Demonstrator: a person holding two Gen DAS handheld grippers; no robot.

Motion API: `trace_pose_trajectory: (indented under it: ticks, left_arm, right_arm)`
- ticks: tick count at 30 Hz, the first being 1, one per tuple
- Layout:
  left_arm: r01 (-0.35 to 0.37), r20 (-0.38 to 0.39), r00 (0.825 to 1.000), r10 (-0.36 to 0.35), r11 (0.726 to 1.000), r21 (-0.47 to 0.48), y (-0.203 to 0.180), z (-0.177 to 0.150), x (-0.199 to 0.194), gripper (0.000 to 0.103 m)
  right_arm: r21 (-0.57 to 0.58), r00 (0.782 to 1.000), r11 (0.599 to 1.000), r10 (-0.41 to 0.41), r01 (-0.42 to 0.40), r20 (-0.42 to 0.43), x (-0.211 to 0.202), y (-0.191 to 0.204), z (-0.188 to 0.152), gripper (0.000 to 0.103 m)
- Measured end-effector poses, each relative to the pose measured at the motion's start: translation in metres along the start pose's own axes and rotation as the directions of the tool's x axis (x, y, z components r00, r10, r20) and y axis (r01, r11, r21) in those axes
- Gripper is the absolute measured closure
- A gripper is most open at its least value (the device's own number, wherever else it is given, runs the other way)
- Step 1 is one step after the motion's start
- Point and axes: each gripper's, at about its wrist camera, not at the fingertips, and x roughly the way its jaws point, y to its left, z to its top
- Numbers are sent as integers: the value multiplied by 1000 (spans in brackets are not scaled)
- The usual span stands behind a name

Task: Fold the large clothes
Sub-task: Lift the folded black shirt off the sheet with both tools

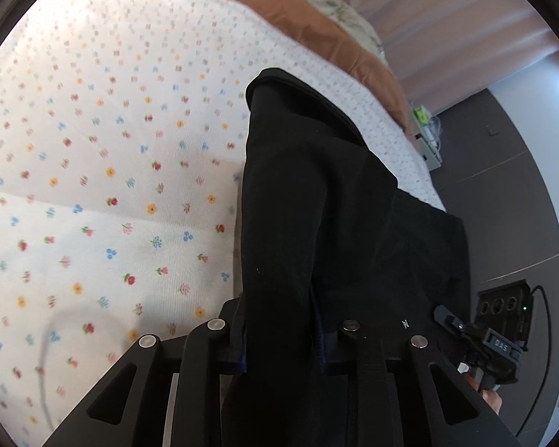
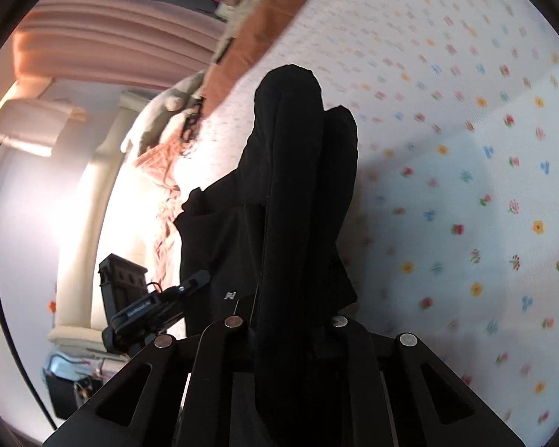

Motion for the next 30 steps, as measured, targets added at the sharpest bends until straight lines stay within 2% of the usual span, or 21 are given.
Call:
trace_pose_trajectory:
  ticks: [7,15,24,30]
  left_arm:
    - [36,81,996,-38,999,28,-13,-6,-56,77]
    - [75,203,976,-79,997,27,-19,-10,-136,77]
    - [47,336,940,-51,999,19,7,-14,-241,77]
    - [18,417,909,-16,1000,-2,34,-20,-313,78]
  right_arm:
    - [-96,999,995,23,-18,50,-28,58,-13,89]
    - [-267,996,963,62,-42,68,-47,145,-38,88]
    - [-410,990,906,132,-103,41,-34,237,-71,89]
    - [-465,982,868,187,-175,-22,-5,290,-97,89]
